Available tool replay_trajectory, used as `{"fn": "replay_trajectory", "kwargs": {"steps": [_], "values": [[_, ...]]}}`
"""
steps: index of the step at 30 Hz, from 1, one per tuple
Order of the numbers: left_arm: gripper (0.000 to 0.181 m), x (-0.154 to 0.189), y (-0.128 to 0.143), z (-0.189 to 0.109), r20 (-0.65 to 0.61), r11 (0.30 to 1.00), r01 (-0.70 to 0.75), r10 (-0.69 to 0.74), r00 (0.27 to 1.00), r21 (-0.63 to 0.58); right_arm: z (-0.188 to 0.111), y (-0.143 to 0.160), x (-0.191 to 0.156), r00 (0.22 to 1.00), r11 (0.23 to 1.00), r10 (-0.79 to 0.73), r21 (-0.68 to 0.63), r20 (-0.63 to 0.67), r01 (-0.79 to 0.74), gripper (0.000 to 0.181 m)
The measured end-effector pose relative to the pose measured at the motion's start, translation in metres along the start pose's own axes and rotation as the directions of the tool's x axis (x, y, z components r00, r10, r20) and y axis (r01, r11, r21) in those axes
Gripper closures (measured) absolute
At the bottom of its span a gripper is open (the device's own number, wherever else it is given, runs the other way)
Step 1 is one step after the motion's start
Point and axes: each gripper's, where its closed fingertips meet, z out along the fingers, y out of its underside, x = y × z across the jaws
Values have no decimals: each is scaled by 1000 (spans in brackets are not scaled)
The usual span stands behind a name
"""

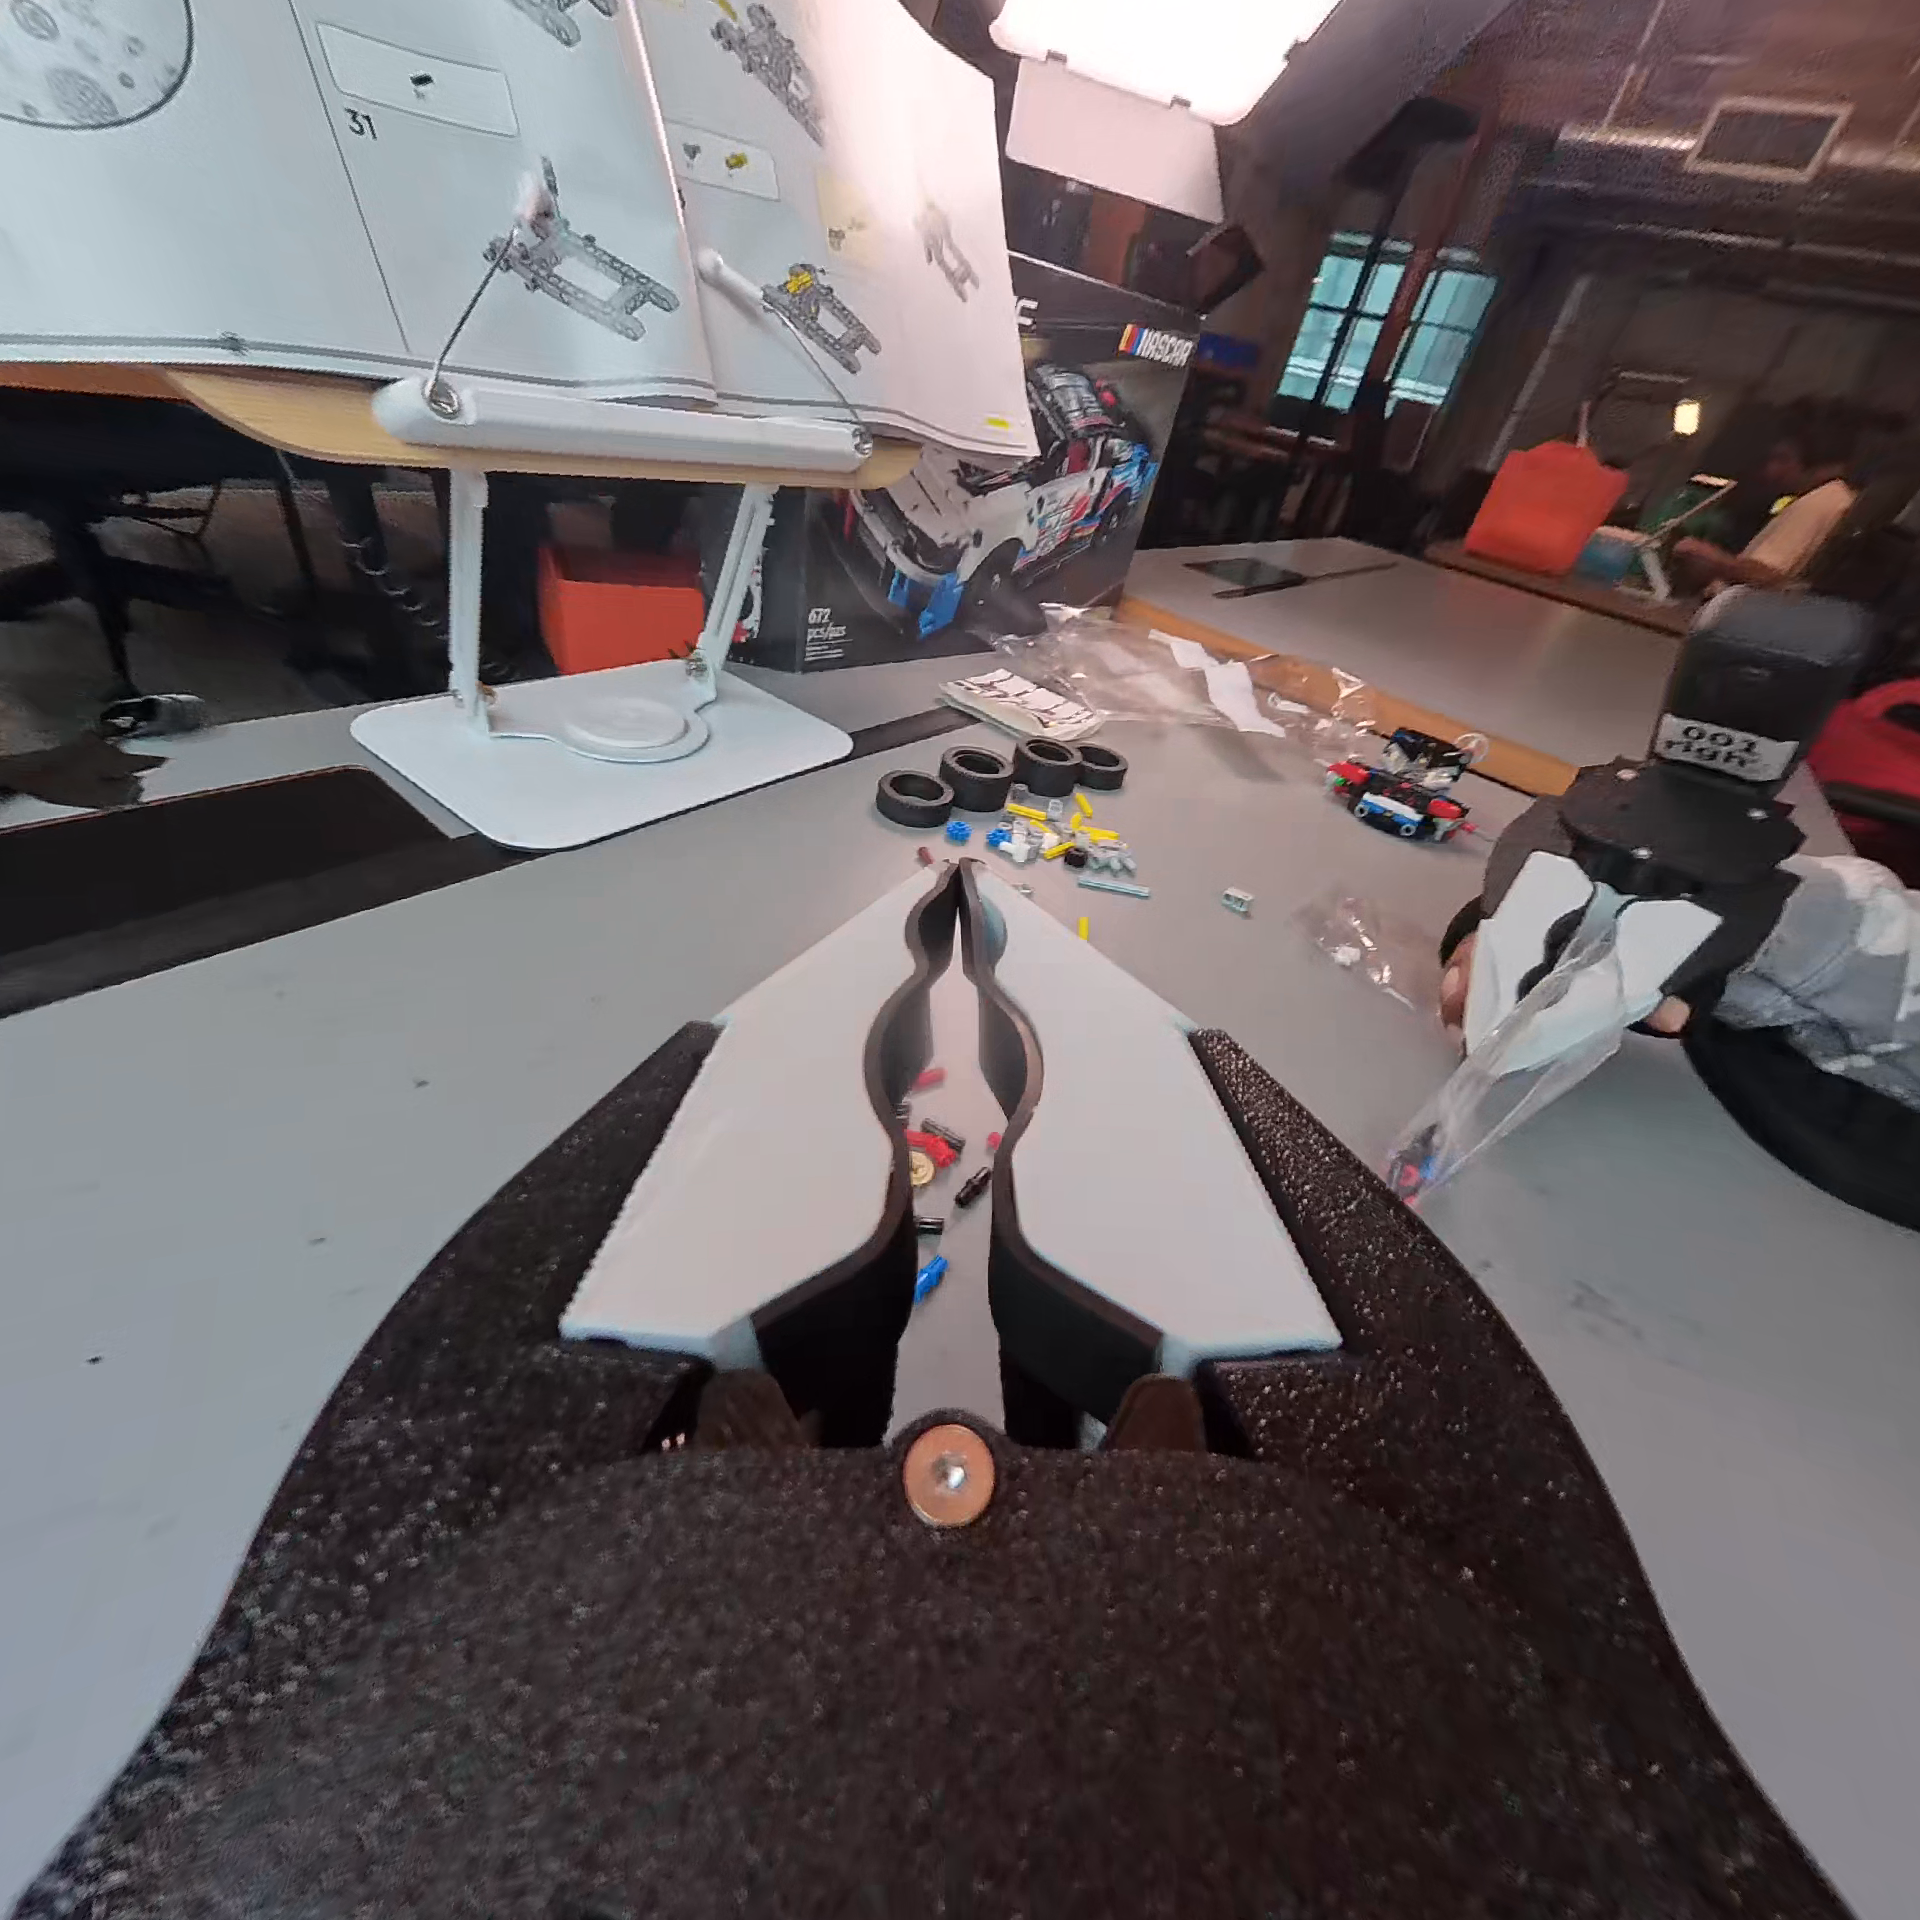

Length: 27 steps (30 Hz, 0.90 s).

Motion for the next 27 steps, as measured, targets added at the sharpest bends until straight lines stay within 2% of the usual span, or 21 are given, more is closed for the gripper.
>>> {"fn": "replay_trajectory", "kwargs": {"steps": [4,6,7,8,10,13,16,18,19,22,25,27], "values": [[181,7,0,2,-29,995,97,-96,995,23,0,0,0,1000,1000,-2,-3,0,2,181],[181,6,-12,-1,24,995,33,-35,999,93,0,1,0,1000,1000,-3,-4,-2,3,181],[181,8,-19,-3,65,992,-58,51,997,111,1,1,0,1000,1000,-5,-4,-4,5,181],[181,9,-20,-4,119,982,-175,165,979,75,1,1,0,1000,1000,-7,-5,-6,7,181],[181,9,-4,1,148,937,-336,347,926,-96,1,1,0,1000,1000,-8,-9,-5,8,181],[181,6,33,11,80,879,-377,415,906,-294,1,2,0,1000,1000,-8,-12,-6,8,181],[180,6,69,18,-29,788,-408,446,894,-461,1,1,0,1000,1000,-8,-9,-11,8,181],[164,9,86,21,-112,724,-430,444,889,-539,1,1,0,1000,1000,-6,-9,-10,6,181],[156,11,91,23,-146,700,-436,435,889,-566,1,1,0,1000,1000,-5,-10,-9,5,181],[151,11,105,27,-233,631,-465,417,878,-621,1,2,0,1000,1000,-4,-10,-7,3,181],[157,16,125,26,-318,580,-453,324,891,-678,1,2,-1,1000,1000,-8,-12,-6,8,181],[157,13,133,28,-337,555,-463,319,886,-691,1,2,-1,1000,1000,-8,-13,-4,8,181]]}}
